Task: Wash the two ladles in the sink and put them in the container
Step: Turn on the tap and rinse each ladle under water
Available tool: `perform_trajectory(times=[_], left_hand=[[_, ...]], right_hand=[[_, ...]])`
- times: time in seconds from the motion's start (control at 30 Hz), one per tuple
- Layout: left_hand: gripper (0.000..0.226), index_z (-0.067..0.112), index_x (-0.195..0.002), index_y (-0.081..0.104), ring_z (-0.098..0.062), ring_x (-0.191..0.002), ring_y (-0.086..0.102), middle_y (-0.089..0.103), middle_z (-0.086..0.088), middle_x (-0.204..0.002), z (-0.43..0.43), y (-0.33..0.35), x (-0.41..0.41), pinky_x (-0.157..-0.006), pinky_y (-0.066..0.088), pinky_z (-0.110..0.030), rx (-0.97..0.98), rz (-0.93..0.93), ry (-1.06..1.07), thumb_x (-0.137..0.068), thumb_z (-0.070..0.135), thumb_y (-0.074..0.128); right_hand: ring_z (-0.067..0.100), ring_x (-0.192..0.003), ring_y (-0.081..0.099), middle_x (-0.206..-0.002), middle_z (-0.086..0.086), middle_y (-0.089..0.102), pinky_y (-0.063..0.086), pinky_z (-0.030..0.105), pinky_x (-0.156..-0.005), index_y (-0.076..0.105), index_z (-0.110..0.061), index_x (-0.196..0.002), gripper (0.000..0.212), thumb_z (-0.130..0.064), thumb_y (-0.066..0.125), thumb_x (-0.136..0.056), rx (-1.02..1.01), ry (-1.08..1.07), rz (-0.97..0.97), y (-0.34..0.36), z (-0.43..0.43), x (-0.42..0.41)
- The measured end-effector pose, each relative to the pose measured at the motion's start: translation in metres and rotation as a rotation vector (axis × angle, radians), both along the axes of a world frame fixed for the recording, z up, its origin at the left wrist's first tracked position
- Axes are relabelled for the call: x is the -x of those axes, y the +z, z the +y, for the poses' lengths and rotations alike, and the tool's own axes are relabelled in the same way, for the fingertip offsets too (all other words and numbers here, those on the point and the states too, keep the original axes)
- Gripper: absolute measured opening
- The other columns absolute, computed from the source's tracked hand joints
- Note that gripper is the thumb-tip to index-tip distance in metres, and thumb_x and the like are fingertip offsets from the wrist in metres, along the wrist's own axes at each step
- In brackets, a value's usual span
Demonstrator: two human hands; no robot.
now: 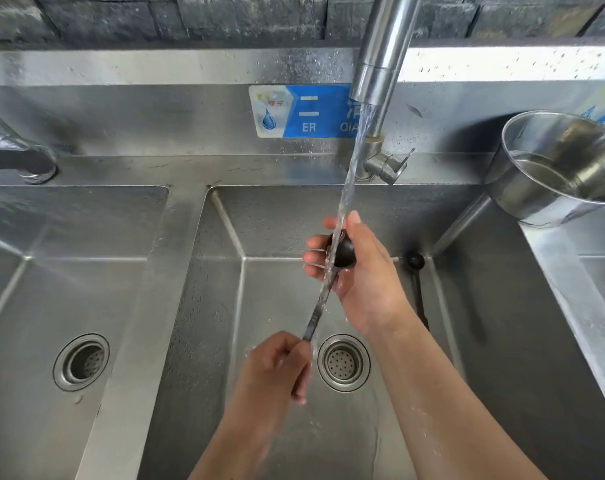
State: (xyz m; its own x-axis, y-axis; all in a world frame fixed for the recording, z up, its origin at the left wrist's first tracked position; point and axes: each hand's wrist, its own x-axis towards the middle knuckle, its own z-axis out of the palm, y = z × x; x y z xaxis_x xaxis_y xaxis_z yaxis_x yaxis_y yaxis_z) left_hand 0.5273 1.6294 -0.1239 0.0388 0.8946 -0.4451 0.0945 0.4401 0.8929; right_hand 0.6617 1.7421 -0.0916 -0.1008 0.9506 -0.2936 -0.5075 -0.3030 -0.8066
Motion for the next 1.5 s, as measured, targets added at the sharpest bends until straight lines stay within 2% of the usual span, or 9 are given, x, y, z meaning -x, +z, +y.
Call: perform_trajectory(times=[0.17, 0.33, 0.57, 0.73, 0.87, 1.0, 1.1, 1.3, 1.5], left_hand=[[0.025, 0.016, -0.086, 0.069, -0.019, -0.062, 0.062, 0.070, -0.008, -0.073, 0.010, 0.013, -0.008, -0.058, 0.049, -0.025, -0.022, -0.121, -0.064, -0.101, 0.014, 0.049], [0.038, 0.021, -0.071, 0.057, -0.015, -0.043, 0.037, 0.048, -0.004, -0.058, 0.049, 0.029, -0.030, -0.043, 0.034, -0.027, -0.071, -0.195, 0.103, -0.103, 0.036, 0.043], [0.040, 0.022, -0.070, 0.054, -0.015, -0.046, 0.042, 0.046, 0.005, -0.054, 0.034, 0.022, -0.038, -0.045, 0.035, -0.026, -0.228, -0.064, 0.008, -0.106, 0.031, 0.038], [0.033, 0.010, -0.079, 0.057, -0.021, -0.055, 0.055, 0.058, -0.006, -0.061, 0.016, 0.006, -0.034, -0.053, 0.044, -0.024, -0.283, -0.166, -0.022, -0.101, 0.030, 0.043], [0.034, 0.011, -0.072, 0.059, -0.021, -0.048, 0.043, 0.049, -0.008, -0.061, 0.003, -0.011, -0.035, -0.053, 0.036, -0.032, -0.052, -0.249, 0.045, -0.103, 0.021, 0.046], [0.033, 0.010, -0.070, 0.054, -0.012, -0.040, 0.027, 0.030, -0.003, -0.056, -0.016, -0.024, -0.043, -0.044, 0.025, -0.021, 0.386, -0.725, 0.151, -0.095, 0.031, 0.047], [0.037, 0.010, -0.063, 0.050, -0.010, -0.030, 0.026, 0.024, -0.001, -0.053, -0.029, -0.036, -0.061, -0.038, 0.022, -0.013, 0.658, -0.884, 0.158, -0.094, 0.028, 0.045], [0.044, 0.014, -0.053, 0.042, -0.011, -0.027, 0.018, 0.017, 0.002, -0.050, -0.045, -0.076, -0.101, -0.033, 0.014, -0.014, 0.963, -0.739, 0.206, -0.095, 0.027, 0.036], [0.043, 0.018, -0.062, 0.047, -0.009, -0.033, 0.018, 0.023, 0.004, -0.053, -0.019, -0.087, -0.129, -0.038, 0.014, -0.015, 0.883, -0.578, 0.212, -0.101, 0.033, 0.039]], right_hand=[[0.024, -0.062, 0.061, -0.072, 0.014, 0.062, 0.054, 0.039, -0.070, 0.065, -0.004, -0.082, 0.036, -0.029, 0.050, -0.103, -0.033, -0.006, -0.067, -0.003, -0.003, 0.008], [0.020, -0.046, 0.059, -0.072, 0.007, 0.067, 0.047, 0.028, -0.044, 0.066, -0.015, -0.078, 0.040, -0.040, 0.047, -0.104, -0.052, 0.104, -0.183, -0.009, -0.013, 0.015], [0.024, -0.058, 0.056, -0.068, 0.012, 0.057, 0.048, 0.047, -0.072, 0.061, -0.002, -0.085, 0.036, -0.030, 0.048, -0.103, -0.154, -0.045, -0.122, 0.022, 0.016, 0.004], [0.024, -0.058, 0.050, -0.066, 0.013, 0.053, 0.045, 0.040, -0.064, 0.057, -0.001, -0.089, 0.032, -0.026, 0.045, -0.104, -0.214, -0.020, -0.118, 0.039, 0.024, -0.004], [0.015, -0.057, 0.057, -0.062, 0.003, 0.058, 0.053, 0.029, -0.056, 0.058, -0.008, -0.082, 0.030, -0.026, 0.048, -0.104, -0.288, -0.066, -0.268, 0.043, 0.028, -0.009], [0.015, -0.058, 0.057, -0.067, -0.002, 0.060, 0.053, 0.041, -0.060, 0.049, -0.019, -0.087, 0.026, -0.043, 0.049, -0.096, -0.251, 0.003, -0.828, 0.011, 0.021, -0.016], [0.022, -0.070, 0.060, -0.086, 0.004, 0.062, 0.044, 0.035, -0.061, 0.041, -0.024, -0.103, 0.015, -0.033, 0.049, -0.094, -0.108, 0.142, -1.170, -0.038, 0.011, -0.032], [0.035, -0.104, 0.059, -0.123, 0.020, 0.056, 0.048, 0.038, -0.082, 0.040, -0.008, -0.123, 0.028, -0.008, 0.042, -0.095, 0.354, 0.481, -1.400, -0.123, -0.022, -0.064], [0.031, -0.088, 0.059, -0.119, 0.018, 0.058, 0.044, 0.036, -0.073, 0.038, -0.010, -0.124, 0.034, -0.015, 0.050, -0.093, 0.307, 0.206, -1.233, -0.131, -0.013, -0.105]])
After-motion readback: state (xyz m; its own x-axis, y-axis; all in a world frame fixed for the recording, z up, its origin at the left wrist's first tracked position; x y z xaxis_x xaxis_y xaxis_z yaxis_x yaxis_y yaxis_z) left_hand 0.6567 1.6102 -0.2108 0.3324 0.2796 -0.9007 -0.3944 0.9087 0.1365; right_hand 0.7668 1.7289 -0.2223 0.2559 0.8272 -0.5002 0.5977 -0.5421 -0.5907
